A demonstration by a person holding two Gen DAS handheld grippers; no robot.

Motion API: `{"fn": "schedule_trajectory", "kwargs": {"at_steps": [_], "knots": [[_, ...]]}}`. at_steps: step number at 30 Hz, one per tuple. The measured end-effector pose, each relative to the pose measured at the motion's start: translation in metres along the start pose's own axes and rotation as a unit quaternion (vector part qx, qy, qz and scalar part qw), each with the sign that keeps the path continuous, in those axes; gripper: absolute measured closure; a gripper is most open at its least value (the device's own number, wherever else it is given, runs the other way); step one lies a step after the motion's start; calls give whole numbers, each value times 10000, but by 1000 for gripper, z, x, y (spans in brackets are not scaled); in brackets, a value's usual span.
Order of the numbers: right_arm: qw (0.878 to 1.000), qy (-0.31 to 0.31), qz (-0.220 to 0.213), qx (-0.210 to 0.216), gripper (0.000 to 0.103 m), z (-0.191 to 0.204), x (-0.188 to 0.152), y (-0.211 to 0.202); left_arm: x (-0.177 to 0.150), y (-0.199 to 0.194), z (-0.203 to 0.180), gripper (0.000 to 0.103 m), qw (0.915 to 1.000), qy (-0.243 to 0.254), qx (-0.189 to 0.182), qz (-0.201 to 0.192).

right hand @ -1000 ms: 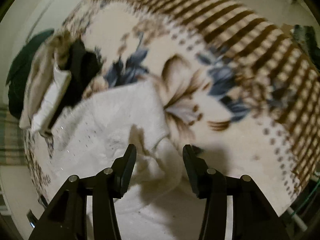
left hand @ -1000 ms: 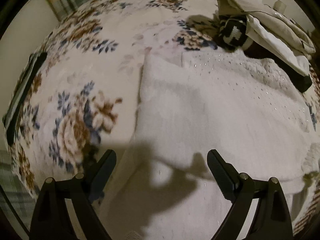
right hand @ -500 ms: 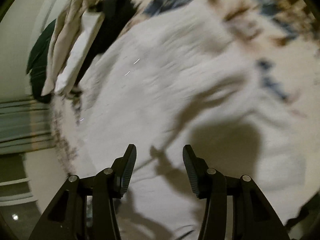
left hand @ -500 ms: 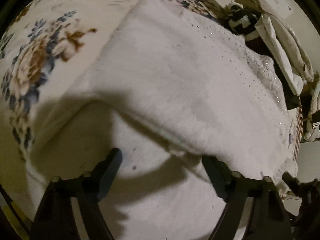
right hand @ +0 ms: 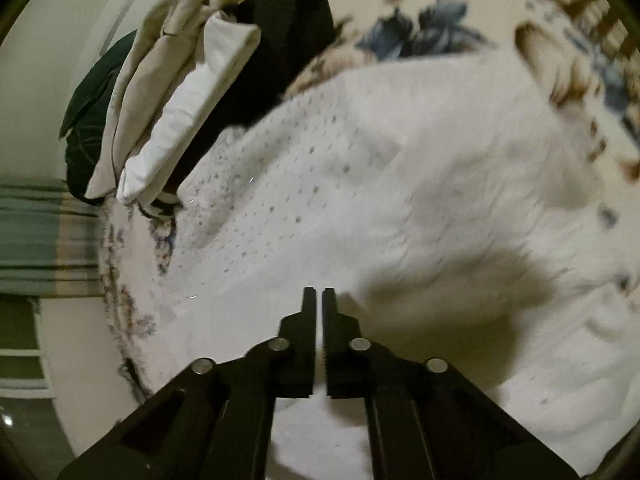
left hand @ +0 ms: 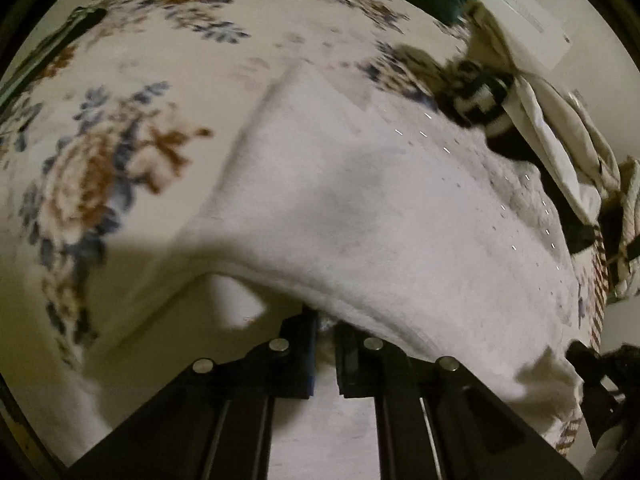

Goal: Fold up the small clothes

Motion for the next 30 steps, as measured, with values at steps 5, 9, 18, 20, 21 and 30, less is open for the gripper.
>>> {"fn": "schedule_trajectory", "kwargs": {"at_steps": [5, 9, 18, 20, 21, 30], "knots": [[9997, -119, -177, -72, 102, -6, 5, -20, 19, 1, 35, 98, 9994, -217, 247, -82], [9994, 336, -122, -29, 100, -47, 8, -54, 18, 3, 30, 98, 9998, -97, 190, -54], [9992, 195, -121, -333, 52, -69, 21, -51, 16, 2, 22, 98, 9996, 96, 267, -89], [9989, -52, 117, -449, 86, -63, 19, -32, 18, -3, 21, 98, 9993, 164, 284, -166], [9980, -245, 89, -582, 98, -59, 18, -28, 19, -8, 21, 98, 9991, 181, 298, -238], [9865, -743, -845, -1187, 99, -57, 49, -70, 12, -11, 40, 98, 9989, -57, 427, -170]]}}
Point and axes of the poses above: each gripper's, at about its wrist camera, not at the fingertips, and y roughly the way its jaws point, z to its left, x to its top, the point moved 6 cm from there along y, roughly the way its jaws point, and after that the axes turned 1 degree about -z, right-handed, at the moved point
